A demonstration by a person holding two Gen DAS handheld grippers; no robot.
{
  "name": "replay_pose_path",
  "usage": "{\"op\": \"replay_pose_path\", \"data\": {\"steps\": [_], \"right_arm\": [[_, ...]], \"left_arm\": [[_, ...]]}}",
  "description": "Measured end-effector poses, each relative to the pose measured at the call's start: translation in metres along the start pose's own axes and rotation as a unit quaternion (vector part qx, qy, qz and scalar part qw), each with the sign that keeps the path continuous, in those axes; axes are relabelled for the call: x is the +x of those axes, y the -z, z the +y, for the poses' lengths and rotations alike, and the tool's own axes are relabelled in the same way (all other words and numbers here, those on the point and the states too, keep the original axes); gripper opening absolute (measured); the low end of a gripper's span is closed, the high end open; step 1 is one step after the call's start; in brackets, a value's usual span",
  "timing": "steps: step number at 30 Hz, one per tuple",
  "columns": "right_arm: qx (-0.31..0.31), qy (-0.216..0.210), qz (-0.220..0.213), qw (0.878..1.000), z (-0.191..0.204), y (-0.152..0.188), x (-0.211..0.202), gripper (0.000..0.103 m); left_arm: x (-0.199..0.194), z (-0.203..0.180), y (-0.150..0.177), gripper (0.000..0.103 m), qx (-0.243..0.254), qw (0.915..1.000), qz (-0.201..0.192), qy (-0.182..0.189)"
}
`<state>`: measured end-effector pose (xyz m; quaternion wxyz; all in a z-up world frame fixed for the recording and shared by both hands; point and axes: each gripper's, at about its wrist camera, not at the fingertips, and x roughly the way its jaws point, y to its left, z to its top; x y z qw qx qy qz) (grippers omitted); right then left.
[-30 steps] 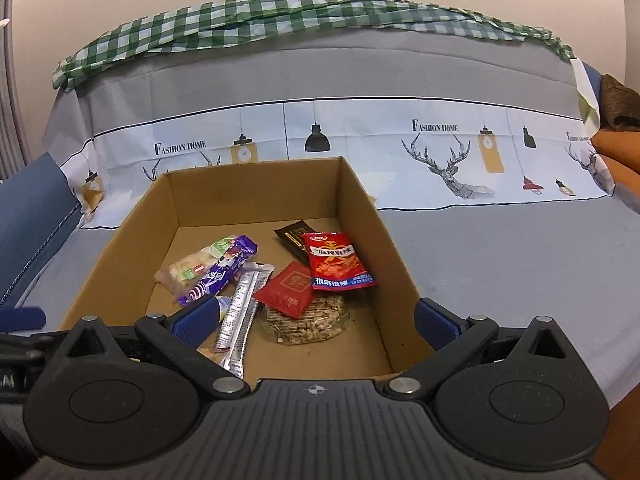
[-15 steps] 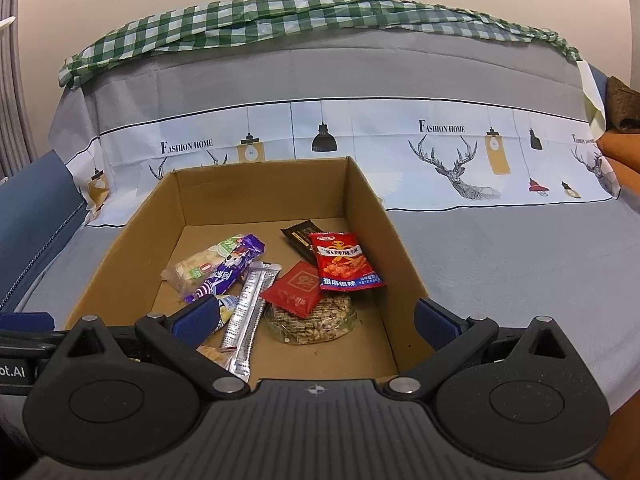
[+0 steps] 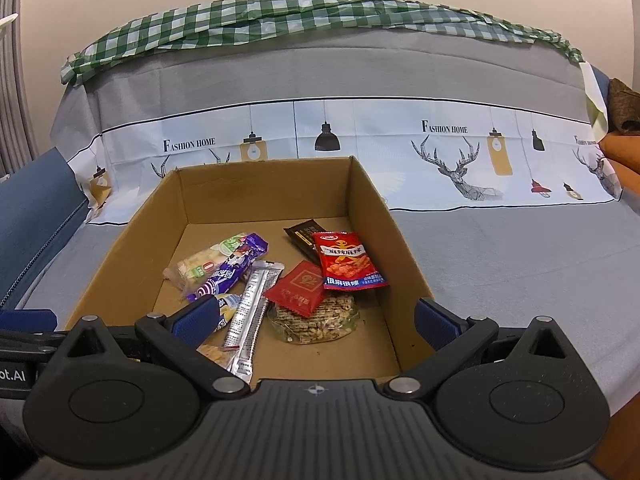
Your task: Organize snacks
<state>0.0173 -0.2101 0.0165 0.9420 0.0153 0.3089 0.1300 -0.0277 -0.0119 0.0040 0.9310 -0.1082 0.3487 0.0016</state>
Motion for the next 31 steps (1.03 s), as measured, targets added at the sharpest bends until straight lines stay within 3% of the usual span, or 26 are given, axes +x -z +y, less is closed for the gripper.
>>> {"op": "replay_pose_path", "data": {"steps": [25, 31], "right_arm": [[0.046, -0.020, -0.017, 0.999, -0.009, -0.004, 0.003, 0.102], [0.065, -0.027, -0.014, 0.997, -0.014, -0.006, 0.010, 0.102]], "left_arm": [[0.005, -0.006, -0.005, 0.103, 0.014, 0.9994, -0.011, 0.029], [0.005, -0.008, -0.006, 0.103, 0.021, 0.9982, -0.031, 0.048]]}}
